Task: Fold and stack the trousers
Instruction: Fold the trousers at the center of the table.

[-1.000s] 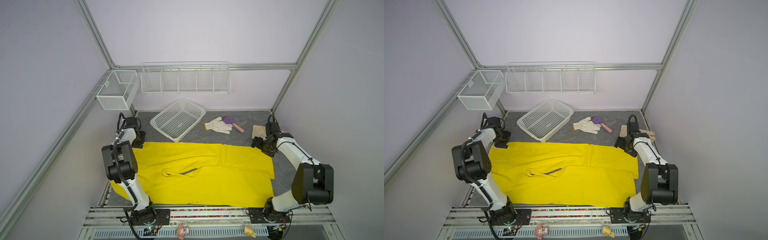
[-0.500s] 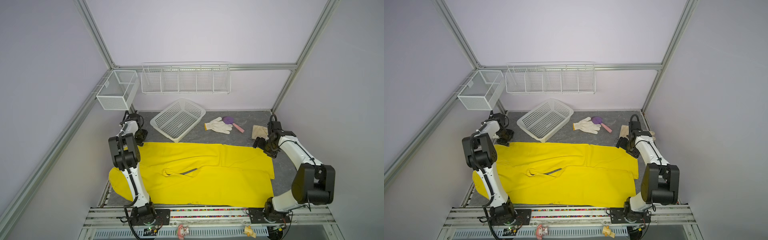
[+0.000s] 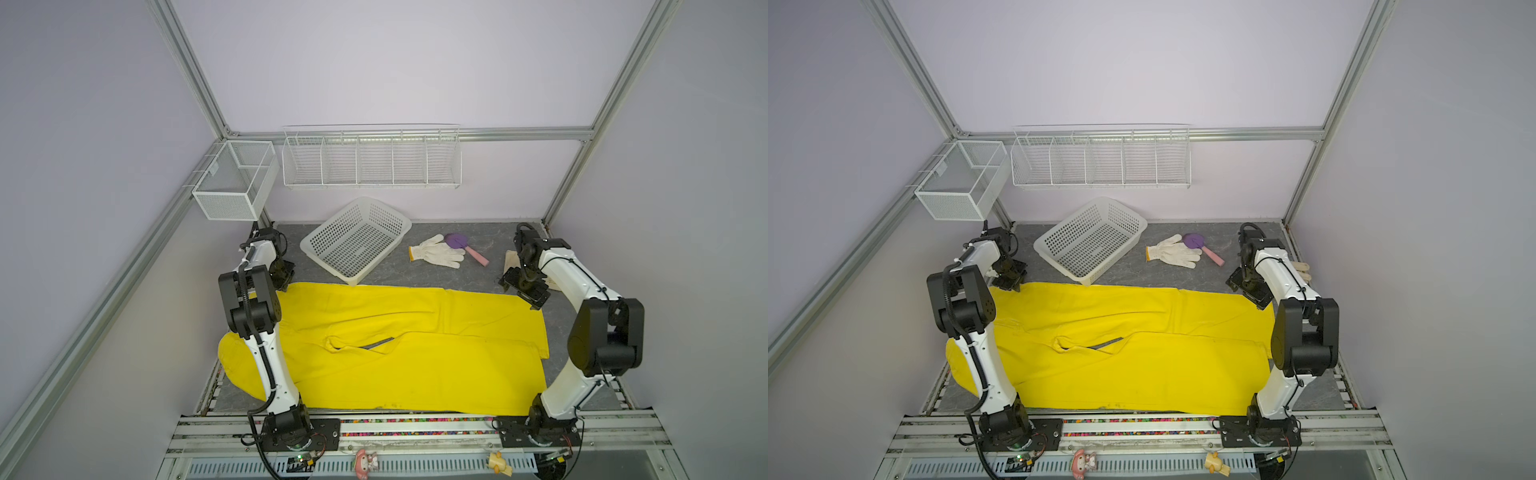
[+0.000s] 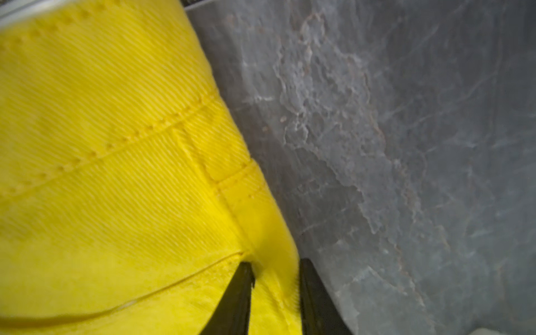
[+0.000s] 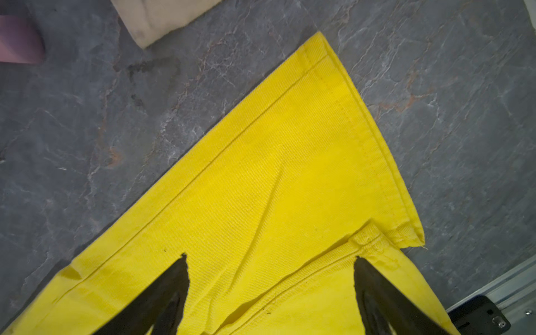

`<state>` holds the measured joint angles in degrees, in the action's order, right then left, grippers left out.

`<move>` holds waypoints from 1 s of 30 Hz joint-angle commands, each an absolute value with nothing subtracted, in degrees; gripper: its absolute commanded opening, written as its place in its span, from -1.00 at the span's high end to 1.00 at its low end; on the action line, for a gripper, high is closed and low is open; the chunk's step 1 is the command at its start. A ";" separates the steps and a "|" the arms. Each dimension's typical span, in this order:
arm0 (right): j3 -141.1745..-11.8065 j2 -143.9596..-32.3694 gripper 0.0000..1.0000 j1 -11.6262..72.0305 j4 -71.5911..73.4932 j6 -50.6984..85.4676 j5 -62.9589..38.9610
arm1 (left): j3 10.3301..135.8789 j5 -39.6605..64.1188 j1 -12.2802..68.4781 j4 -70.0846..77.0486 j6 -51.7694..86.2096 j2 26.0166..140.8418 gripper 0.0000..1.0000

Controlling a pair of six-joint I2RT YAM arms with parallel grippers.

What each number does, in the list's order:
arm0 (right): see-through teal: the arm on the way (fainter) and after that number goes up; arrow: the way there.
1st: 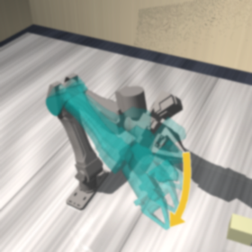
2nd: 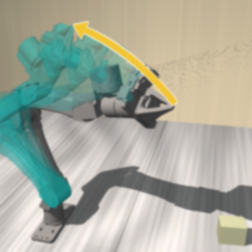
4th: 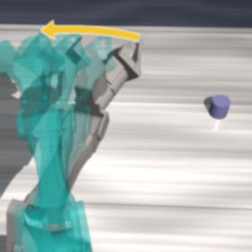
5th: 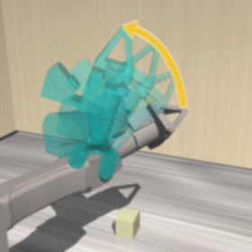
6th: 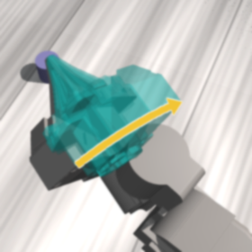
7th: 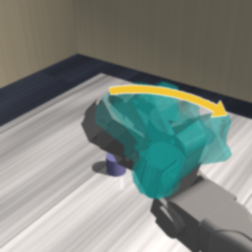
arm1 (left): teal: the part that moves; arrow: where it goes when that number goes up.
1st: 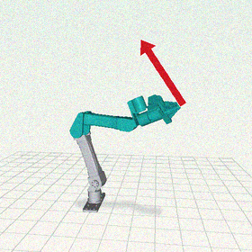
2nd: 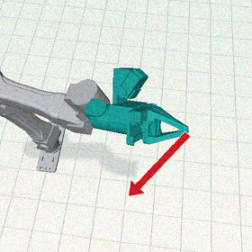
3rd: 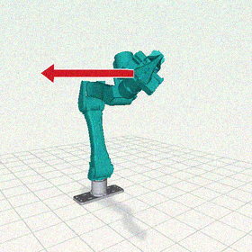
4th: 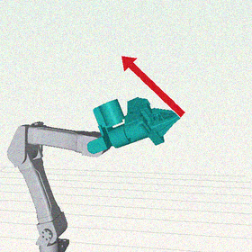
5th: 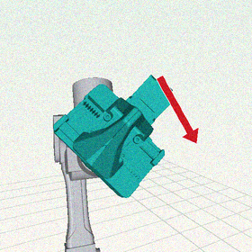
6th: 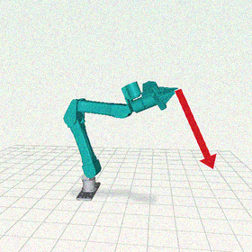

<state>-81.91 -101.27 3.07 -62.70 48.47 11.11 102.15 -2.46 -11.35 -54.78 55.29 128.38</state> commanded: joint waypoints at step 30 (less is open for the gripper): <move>-93.55 -121.39 -0.67 2.84 -65.29 65.09 12.30 | 78.70 -0.36 -12.00 -51.67 48.40 97.10 1.00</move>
